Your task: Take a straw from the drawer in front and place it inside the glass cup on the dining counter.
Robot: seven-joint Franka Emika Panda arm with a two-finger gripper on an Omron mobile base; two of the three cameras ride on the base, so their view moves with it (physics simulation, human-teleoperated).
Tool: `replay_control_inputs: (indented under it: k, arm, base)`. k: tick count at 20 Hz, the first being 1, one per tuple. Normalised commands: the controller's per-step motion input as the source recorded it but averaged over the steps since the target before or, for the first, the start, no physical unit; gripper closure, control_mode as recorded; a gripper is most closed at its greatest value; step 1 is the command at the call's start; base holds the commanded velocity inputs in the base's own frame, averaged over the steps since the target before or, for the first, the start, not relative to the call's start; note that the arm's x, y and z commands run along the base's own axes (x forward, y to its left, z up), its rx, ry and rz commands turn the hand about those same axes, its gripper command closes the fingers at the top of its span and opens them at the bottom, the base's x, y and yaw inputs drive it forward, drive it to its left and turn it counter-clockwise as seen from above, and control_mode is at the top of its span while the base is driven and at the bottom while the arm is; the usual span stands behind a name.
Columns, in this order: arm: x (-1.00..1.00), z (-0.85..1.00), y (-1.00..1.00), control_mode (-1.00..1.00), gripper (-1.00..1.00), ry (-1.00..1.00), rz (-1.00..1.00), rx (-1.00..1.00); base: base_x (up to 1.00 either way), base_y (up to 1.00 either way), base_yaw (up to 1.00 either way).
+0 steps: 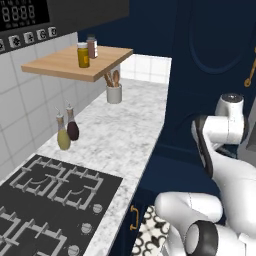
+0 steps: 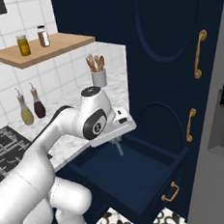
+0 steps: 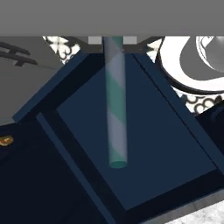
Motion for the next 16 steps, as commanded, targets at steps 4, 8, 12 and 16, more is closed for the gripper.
replay_control_inputs:
  k: [4, 8, 12, 16]
  arm:
    - [-0.51, 0.75, 0.12, -1.0, 1.0, -0.07, 0.02, 0.0]
    - [-0.35, 0.69, 0.16, -1.0, 1.0, -0.07, 0.02, -0.03]
    - [-0.21, 0.48, 0.19, -1.0, 1.0, -0.19, 0.03, -0.11]
    - [-0.14, 0.05, 0.2, 1.0, 1.0, -0.13, 0.05, -0.09]
  base:
    - [0.0, 0.0, 0.0]
    - [0.0, 0.0, 0.0]
    - [0.0, 0.0, 0.0]
    - [-0.12, 0.04, 0.01]
